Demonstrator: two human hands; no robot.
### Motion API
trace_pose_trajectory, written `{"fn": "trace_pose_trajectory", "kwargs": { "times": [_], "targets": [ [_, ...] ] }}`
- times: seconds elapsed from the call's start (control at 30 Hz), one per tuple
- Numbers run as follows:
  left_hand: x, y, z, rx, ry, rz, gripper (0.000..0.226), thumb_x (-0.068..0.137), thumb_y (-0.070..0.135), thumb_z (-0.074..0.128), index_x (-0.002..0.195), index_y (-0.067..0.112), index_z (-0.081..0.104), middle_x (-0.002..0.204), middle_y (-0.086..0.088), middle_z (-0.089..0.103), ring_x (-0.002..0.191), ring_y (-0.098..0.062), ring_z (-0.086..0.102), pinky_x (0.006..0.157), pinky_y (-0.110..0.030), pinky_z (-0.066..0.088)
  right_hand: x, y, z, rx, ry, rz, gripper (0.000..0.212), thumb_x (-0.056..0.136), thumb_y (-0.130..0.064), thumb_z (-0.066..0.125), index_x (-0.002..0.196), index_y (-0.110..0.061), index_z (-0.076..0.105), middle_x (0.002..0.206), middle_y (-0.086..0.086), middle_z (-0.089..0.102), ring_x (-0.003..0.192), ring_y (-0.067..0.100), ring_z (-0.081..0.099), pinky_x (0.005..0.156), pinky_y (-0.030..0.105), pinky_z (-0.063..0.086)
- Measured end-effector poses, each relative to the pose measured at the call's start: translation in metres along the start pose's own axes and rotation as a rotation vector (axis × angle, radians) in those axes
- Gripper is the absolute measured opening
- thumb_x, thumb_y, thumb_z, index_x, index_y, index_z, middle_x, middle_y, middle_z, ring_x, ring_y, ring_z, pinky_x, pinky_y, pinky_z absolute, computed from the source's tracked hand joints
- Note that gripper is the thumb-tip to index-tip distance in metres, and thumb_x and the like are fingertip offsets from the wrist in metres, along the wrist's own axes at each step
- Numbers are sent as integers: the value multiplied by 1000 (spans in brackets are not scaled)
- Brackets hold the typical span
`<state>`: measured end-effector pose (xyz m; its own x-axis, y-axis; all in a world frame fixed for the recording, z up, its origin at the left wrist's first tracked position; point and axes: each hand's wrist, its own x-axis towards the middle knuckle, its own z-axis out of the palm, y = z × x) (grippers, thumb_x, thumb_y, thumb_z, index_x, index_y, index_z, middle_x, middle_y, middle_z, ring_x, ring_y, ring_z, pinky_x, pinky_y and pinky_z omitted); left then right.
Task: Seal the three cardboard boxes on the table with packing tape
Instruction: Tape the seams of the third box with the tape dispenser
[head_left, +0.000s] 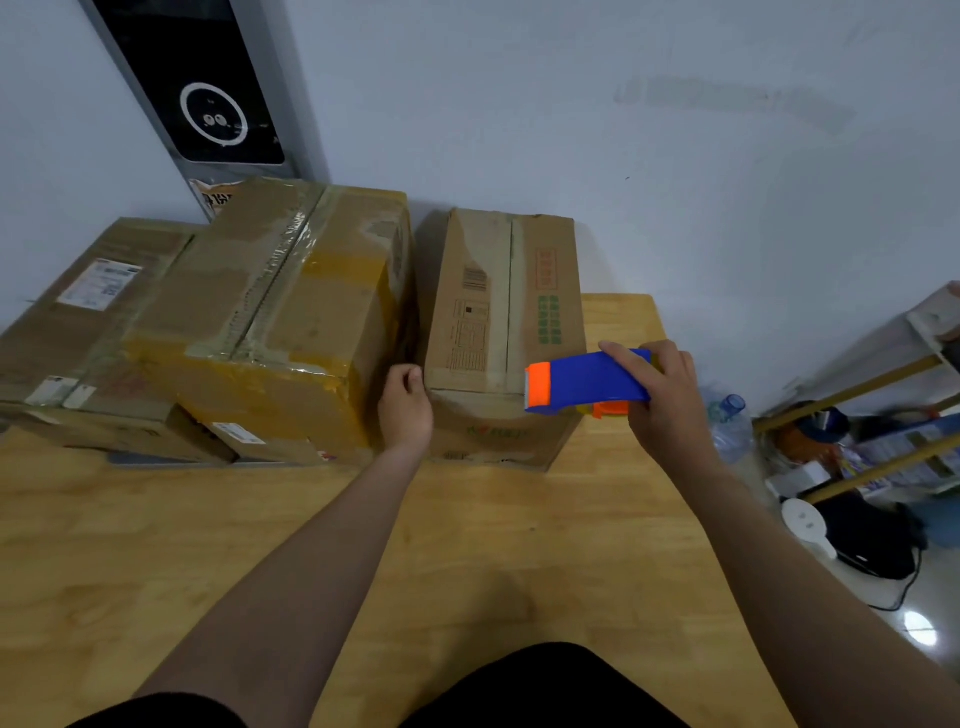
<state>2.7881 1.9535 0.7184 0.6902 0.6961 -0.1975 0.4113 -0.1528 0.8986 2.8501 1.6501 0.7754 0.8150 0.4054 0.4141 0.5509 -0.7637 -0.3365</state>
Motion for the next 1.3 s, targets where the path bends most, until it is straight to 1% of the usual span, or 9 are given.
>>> {"fn": "trace_pose_trajectory", "kwargs": {
  "times": [0.13, 0.23, 0.33, 0.67, 0.93, 1.0, 1.1, 1.2, 1.3],
  "targets": [
    [-8, 9, 4, -152, -40, -136, 37, 108, 49, 35, 118, 22, 58, 108, 2, 60, 99, -19, 56, 89, -38, 44, 11, 4, -3, 72, -58, 26, 70, 86, 4, 68, 141, -36, 53, 126, 3, 48, 109, 25, 48, 89, 33, 44],
    [-9, 9, -1, -111, -145, -95, 34, 101, 51, 54, 122, 25, 53, 112, 5, 60, 101, -17, 59, 89, -39, 52, 17, 9, -5, 105, -100, 40, 69, 86, 5, 65, 142, -35, 54, 132, 3, 49, 115, 25, 50, 93, 31, 44],
    [-8, 6, -3, -72, -196, -48, 38, 97, 45, 64, 126, 25, 49, 125, 2, 59, 112, -22, 61, 94, -43, 56, 13, 7, -7, 105, -69, 44, 67, 88, 4, 62, 143, -33, 54, 119, 5, 50, 106, 26, 50, 88, 35, 47],
    [-15, -14, -10, -147, -187, 57, 38, 98, 48, 62, 132, 31, 54, 129, 9, 59, 118, -18, 58, 97, -45, 54, 7, 1, -6, 62, -62, 50, 67, 90, 2, 62, 143, -37, 50, 115, 2, 46, 102, 23, 46, 85, 31, 42],
    [-23, -17, -6, -326, -239, -139, 41, 107, 45, 45, 148, 43, 46, 145, 9, 52, 135, -21, 48, 110, -52, 46, 6, -2, -7, 67, -66, 71, 68, 89, 2, 61, 143, -38, 50, 116, 1, 45, 103, 23, 46, 86, 34, 45],
    [-20, -10, -6, -253, -215, -79, 43, 107, 39, 48, 150, 38, 44, 146, 8, 49, 138, -22, 46, 112, -52, 45, 6, -2, -7, 70, -71, 78, 68, 90, 2, 60, 143, -38, 50, 116, 1, 45, 103, 23, 45, 86, 34, 45],
    [-17, 1, -5, -21, -209, 135, 68, 98, 42, 63, 157, 34, 30, 160, 6, 33, 147, -20, 33, 118, -52, 37, 5, -3, -8, 61, -72, 82, 68, 90, 2, 60, 144, -39, 49, 116, 2, 45, 104, 23, 45, 86, 34, 45],
    [-15, 20, 0, 331, -197, 372, 94, 85, 61, 71, 159, 35, 19, 167, 6, 19, 154, -22, 15, 123, -61, 18, 4, -3, -8, 55, -76, 86, 66, 91, 1, 60, 144, -38, 49, 116, 3, 46, 103, 23, 45, 84, 34, 46],
    [-15, 33, 14, 540, -236, 356, 118, 71, 79, 71, 160, 35, 7, 170, 2, 3, 156, -28, 2, 119, -69, 5, 4, -4, -8, 53, -66, 78, 64, 91, 0, 61, 143, -36, 51, 116, 4, 46, 103, 22, 45, 84, 35, 48]
  ]
}}
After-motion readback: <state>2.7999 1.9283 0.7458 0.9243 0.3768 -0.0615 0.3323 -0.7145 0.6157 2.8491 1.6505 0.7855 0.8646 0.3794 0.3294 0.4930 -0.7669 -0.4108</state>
